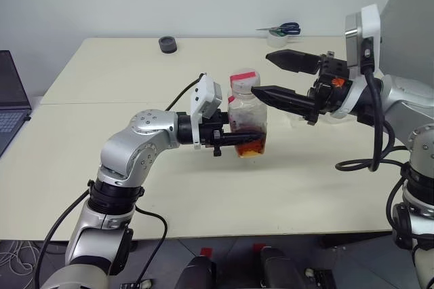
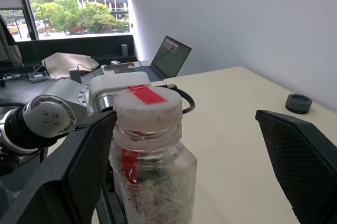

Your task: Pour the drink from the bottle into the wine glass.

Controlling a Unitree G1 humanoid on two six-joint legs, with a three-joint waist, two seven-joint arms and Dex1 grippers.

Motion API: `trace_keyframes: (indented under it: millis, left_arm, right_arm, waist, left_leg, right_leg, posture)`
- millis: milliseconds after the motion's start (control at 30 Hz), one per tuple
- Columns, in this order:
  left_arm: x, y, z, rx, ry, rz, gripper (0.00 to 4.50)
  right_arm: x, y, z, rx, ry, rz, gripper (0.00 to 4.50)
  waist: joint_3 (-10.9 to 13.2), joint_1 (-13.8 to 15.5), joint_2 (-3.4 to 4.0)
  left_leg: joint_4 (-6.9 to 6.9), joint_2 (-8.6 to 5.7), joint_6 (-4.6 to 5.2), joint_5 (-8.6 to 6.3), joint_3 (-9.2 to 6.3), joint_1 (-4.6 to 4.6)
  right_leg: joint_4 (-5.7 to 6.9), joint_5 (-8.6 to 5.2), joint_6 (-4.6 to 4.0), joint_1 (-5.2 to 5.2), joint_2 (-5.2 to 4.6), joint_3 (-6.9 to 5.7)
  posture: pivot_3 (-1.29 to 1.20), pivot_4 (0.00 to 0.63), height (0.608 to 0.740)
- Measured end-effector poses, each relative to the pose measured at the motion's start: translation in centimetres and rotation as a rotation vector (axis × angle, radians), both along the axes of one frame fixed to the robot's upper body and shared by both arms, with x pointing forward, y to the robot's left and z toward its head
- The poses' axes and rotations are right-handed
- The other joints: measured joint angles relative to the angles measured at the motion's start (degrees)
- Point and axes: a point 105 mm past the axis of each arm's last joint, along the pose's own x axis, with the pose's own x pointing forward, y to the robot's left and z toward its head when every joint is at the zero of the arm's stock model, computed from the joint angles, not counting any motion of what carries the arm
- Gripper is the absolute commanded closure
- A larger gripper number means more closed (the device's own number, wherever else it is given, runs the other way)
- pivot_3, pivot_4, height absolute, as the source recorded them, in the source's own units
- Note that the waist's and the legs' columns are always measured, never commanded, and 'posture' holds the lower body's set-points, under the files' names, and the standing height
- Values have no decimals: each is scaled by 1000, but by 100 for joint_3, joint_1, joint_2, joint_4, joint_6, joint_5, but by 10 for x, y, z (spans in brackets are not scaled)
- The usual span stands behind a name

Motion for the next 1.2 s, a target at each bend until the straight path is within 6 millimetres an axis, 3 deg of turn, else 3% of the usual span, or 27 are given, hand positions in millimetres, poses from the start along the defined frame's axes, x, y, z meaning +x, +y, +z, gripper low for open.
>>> trace_keyframes:
  millis: [467,700,1067,1200]
  left_arm:
    - [0,-1,1,-6,-2,-5,2709]
    - [0,-2,2,-6,-7,-7,2709]
    - [0,-2,3,-7,-9,-8,2709]
    - [0,-2,3,-7,-9,-8,2709]
  right_arm:
    - [-6,2,-4,18,48,43,20]
    - [-5,15,9,53,31,82,20]
    - [-1,32,7,62,50,127,20]
    - [-1,32,7,61,52,132,982]
  waist:
    - [0,-2,0]
    - [0,0,0]
    - [0,-2,0]
    - [0,-2,0]
  left_leg:
    - [0,0,0,0,1,0]
    - [0,0,0,0,-1,0]
    - [0,0,0,0,-1,0]
    - [0,0,0,0,-1,0]
  right_leg:
    - [0,0,0,0,0,0]
    - [-1,0,0,1,0,0]
    - [0,0,0,-1,0,0]
    - [1,0,0,-1,0,0]
  posture:
    - [0,150,740]
    - [0,150,740]
    - [0,150,740]
    - [0,150,740]
